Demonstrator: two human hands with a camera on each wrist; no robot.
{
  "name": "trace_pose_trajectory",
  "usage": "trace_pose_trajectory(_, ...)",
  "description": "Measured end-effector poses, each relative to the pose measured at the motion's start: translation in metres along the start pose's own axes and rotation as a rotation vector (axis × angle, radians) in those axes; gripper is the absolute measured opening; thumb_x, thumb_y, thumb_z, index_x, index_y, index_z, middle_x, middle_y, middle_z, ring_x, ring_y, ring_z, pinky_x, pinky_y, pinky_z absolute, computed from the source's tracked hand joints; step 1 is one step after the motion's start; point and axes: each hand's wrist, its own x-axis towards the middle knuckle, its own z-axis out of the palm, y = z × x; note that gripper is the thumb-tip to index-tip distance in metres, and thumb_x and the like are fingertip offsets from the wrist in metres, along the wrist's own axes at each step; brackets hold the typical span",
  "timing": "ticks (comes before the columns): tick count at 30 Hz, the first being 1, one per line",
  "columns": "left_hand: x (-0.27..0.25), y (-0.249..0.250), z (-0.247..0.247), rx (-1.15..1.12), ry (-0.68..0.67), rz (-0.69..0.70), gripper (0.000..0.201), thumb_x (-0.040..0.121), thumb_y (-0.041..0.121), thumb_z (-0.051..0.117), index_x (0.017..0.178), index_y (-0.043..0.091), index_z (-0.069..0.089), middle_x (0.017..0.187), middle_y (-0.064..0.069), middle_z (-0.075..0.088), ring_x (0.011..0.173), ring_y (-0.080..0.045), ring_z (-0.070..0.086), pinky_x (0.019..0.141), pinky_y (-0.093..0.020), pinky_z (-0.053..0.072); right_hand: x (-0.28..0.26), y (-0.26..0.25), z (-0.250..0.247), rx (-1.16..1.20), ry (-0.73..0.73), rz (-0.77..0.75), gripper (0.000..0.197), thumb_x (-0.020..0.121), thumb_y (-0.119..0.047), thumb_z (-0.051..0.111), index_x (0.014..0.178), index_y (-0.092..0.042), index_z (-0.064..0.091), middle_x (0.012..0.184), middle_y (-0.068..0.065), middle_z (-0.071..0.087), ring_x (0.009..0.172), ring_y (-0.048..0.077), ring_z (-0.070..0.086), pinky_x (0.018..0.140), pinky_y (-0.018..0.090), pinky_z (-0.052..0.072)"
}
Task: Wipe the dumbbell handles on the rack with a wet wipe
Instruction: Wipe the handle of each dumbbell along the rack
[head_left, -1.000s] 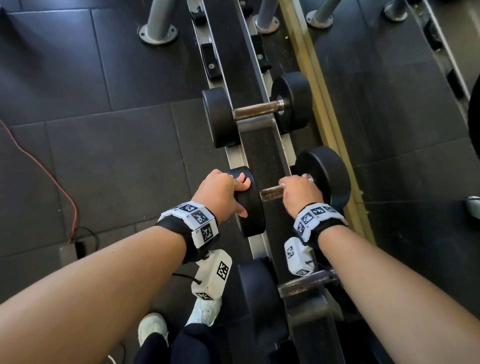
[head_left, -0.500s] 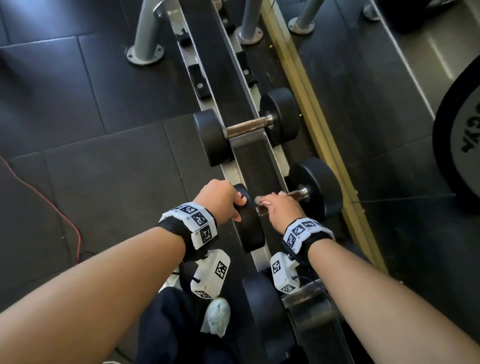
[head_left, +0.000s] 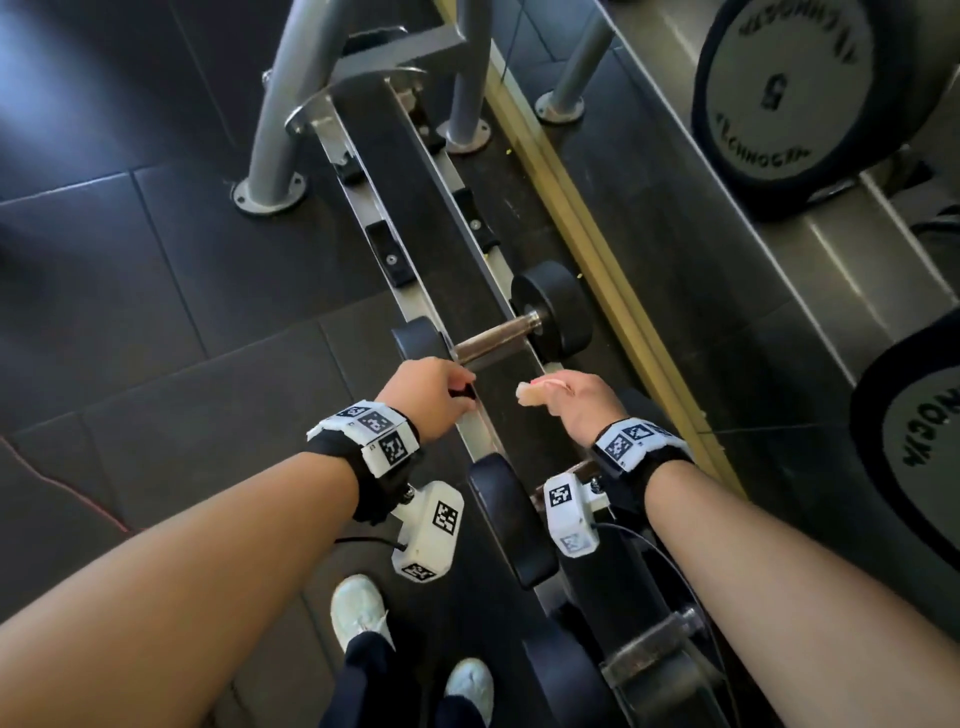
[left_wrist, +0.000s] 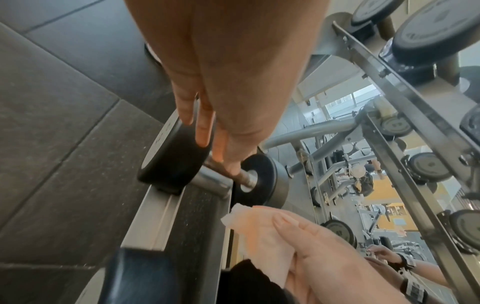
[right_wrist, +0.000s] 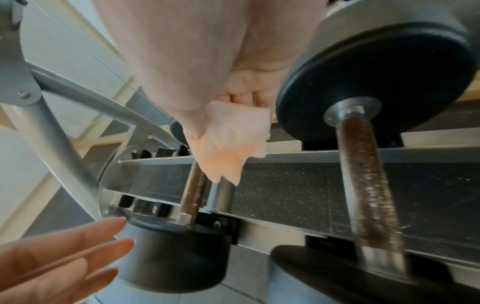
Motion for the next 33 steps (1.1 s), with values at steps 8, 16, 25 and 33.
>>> trace_pose_trajectory(8, 0.045, -0.021, -0.027, 0.0, 0.153, -0.065, 0.059, 0.087, 0.024, 0.069, 0.142, 0.018, 0.048, 0.138, -0.008, 0.056, 0.13, -0.028, 0.048, 0.107, -0.034, 0.036, 0.046, -0.04, 0.021, 0.238, 0.133, 0.021, 0.017, 0.097, -0.034, 0.059, 0.104, -0.028, 0.074, 0.098, -0.004, 0.071, 0.091, 0.016, 0.066, 0.082, 0.033, 0.055)
trace_pose_trajectory(16, 0.075, -0.043, -0.01, 0.063, 0.103, -0.127, 0.068, 0.073, 0.03, 0.082, 0.134, 0.016, 0.055, 0.14, -0.005, 0.054, 0.129, -0.026, 0.047, 0.103, -0.037, 0.042, 0.089, -0.045, 0.049, 0.161, 0.254, -0.206, 0.028, 0.103, -0.018, 0.048, 0.117, -0.031, 0.068, 0.114, -0.009, 0.065, 0.105, 0.005, 0.056, 0.083, 0.011, 0.042)
trace_pose_trajectory(25, 0.082, -0.046, -0.022, 0.061, 0.065, -0.189, 0.07, 0.069, 0.033, 0.086, 0.133, 0.027, 0.059, 0.127, -0.003, 0.063, 0.123, -0.023, 0.052, 0.101, -0.038, 0.047, 0.117, -0.036, 0.056, -0.401, 0.05, -0.302, 0.035, 0.101, -0.008, 0.044, 0.13, -0.017, 0.062, 0.138, 0.011, 0.057, 0.136, 0.028, 0.045, 0.113, 0.038, 0.034)
trace_pose_trajectory(33, 0.079, -0.044, -0.026, 0.035, 0.069, -0.197, 0.073, 0.069, 0.034, 0.087, 0.136, 0.03, 0.057, 0.136, 0.006, 0.058, 0.128, -0.019, 0.049, 0.107, -0.032, 0.041, 0.102, -0.036, 0.074, -0.504, 0.028, -0.47, 0.034, 0.091, -0.002, 0.048, 0.11, -0.025, 0.065, 0.108, -0.001, 0.062, 0.116, 0.027, 0.05, 0.112, 0.041, 0.027)
